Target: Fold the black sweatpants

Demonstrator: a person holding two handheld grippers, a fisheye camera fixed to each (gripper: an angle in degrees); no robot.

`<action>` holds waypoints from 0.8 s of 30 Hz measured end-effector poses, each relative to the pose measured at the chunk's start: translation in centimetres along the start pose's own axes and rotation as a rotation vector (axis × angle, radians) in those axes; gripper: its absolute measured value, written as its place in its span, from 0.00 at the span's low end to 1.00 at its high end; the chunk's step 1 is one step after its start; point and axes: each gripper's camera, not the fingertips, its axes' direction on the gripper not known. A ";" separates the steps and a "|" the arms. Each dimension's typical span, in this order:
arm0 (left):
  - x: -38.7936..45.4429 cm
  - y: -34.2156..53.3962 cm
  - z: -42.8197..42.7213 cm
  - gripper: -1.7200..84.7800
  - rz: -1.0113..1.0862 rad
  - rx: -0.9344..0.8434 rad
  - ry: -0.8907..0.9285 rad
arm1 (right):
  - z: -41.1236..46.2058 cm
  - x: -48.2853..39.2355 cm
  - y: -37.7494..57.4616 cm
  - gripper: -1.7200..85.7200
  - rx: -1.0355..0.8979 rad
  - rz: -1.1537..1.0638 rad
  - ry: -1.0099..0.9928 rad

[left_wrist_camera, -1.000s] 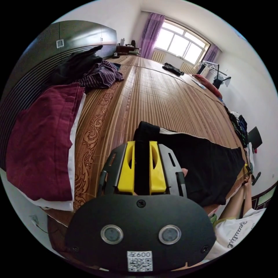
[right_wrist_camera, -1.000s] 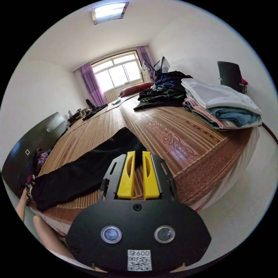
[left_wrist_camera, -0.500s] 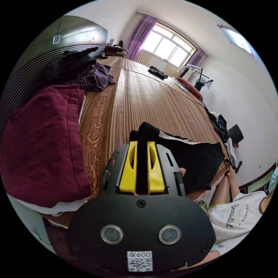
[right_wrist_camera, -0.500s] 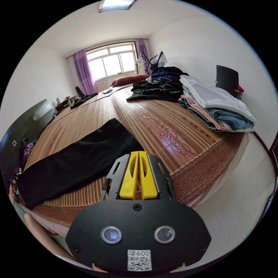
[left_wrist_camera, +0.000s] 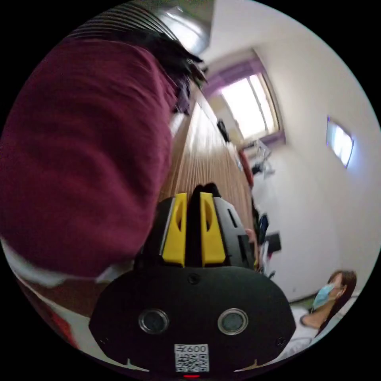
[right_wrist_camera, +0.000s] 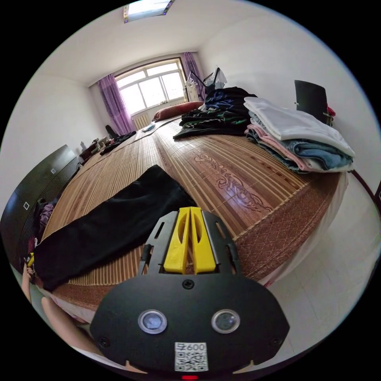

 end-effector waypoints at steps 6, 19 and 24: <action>-6.3 -0.1 2.4 0.03 0.173 -0.101 -0.043 | -0.9 -0.1 -0.7 0.01 0.012 -0.014 0.007; -33.8 -0.4 27.3 0.03 0.343 -0.327 -0.575 | -3.6 0.7 -3.5 0.01 0.002 -0.029 0.006; -39.4 6.5 26.2 0.04 0.512 0.030 -0.789 | -4.9 1.7 -4.8 0.01 0.002 -0.018 -0.008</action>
